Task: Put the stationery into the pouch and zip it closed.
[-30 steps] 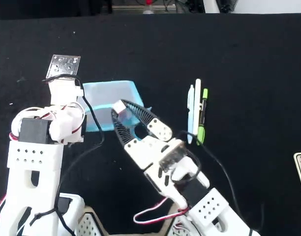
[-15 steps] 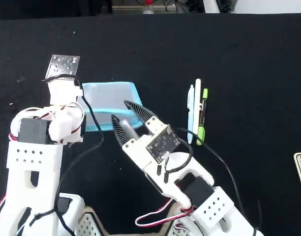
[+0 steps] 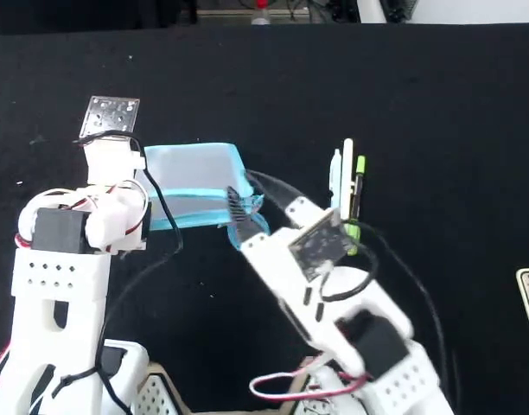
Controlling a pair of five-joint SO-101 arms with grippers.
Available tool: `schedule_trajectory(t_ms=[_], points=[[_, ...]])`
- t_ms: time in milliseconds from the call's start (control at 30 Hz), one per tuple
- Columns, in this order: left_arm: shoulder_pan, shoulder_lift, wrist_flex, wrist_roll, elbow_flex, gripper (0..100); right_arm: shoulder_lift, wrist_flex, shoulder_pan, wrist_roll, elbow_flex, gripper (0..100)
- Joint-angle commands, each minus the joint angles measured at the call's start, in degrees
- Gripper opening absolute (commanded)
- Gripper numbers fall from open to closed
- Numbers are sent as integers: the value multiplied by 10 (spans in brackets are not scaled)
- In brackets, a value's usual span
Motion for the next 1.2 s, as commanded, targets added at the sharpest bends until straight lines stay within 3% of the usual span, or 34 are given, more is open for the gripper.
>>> schedule_trajectory(t_ms=[0, 200, 300, 500, 667, 833, 1167], points=[[2, -5, 6, 6, 1, 30, -35, 228, 93, 0, -101, 94], [2, -5, 6, 6, 1, 30, -21, 343, 309, 120, -75, 95], [2, -5, 6, 6, 1, 30, 27, 401, 357, 181, -59, 95], [4, -5, 6, 6, 1, 30, 167, 508, 322, 270, -108, 112], [2, -5, 6, 6, 1, 30, 321, 504, 284, 281, -150, 203], [-22, -5, 6, 6, -1, 30, 451, 481, 270, 283, -160, 175], [-81, -5, 3, 7, -10, 30, 501, 498, 234, 425, -151, 173]])
